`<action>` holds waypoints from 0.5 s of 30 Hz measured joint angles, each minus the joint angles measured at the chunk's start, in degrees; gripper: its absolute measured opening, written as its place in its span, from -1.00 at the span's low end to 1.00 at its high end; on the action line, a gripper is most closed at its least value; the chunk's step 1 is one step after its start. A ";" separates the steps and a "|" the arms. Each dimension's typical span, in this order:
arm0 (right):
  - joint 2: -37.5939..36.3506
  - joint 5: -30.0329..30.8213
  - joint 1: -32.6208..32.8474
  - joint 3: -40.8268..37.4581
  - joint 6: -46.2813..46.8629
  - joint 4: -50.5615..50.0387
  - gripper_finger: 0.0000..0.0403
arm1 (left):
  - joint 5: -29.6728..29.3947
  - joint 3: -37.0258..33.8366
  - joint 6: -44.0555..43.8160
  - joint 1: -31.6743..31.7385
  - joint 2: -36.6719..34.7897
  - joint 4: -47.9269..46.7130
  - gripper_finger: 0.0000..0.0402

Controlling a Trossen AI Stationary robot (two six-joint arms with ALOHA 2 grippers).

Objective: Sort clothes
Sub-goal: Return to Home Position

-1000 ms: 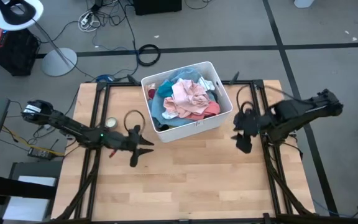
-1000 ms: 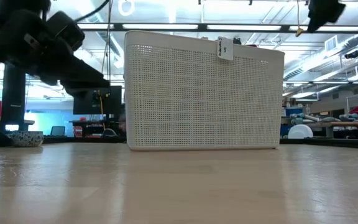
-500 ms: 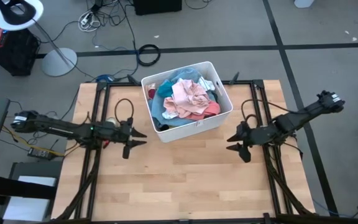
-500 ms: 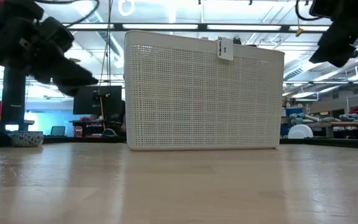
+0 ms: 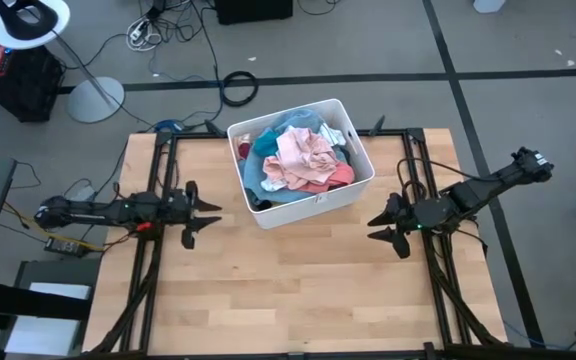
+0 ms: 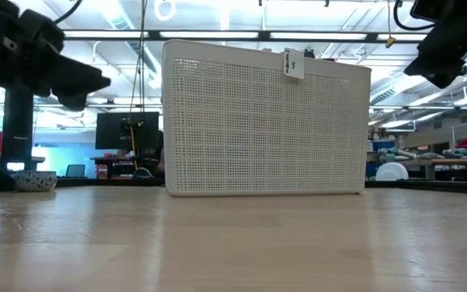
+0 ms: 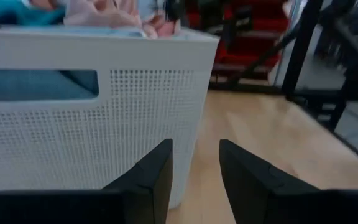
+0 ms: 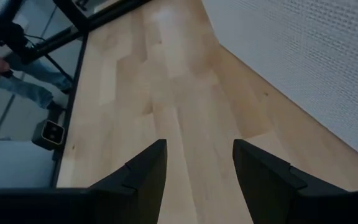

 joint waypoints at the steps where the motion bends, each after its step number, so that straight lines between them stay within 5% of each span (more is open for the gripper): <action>1: 0.03 0.00 0.00 -0.01 -0.15 0.22 -0.07 | 0.05 -1.10 0.19 0.00 -2.34 0.17 -0.32; 5: 0.07 -0.33 0.00 -0.03 -0.30 1.17 -0.07 | 3.02 -2.00 2.10 0.22 -7.24 -0.07 -0.32; 15: 0.08 -0.21 0.00 -0.06 -2.99 2.38 -0.07 | 4.23 -2.05 3.24 0.26 -6.82 -0.60 -0.32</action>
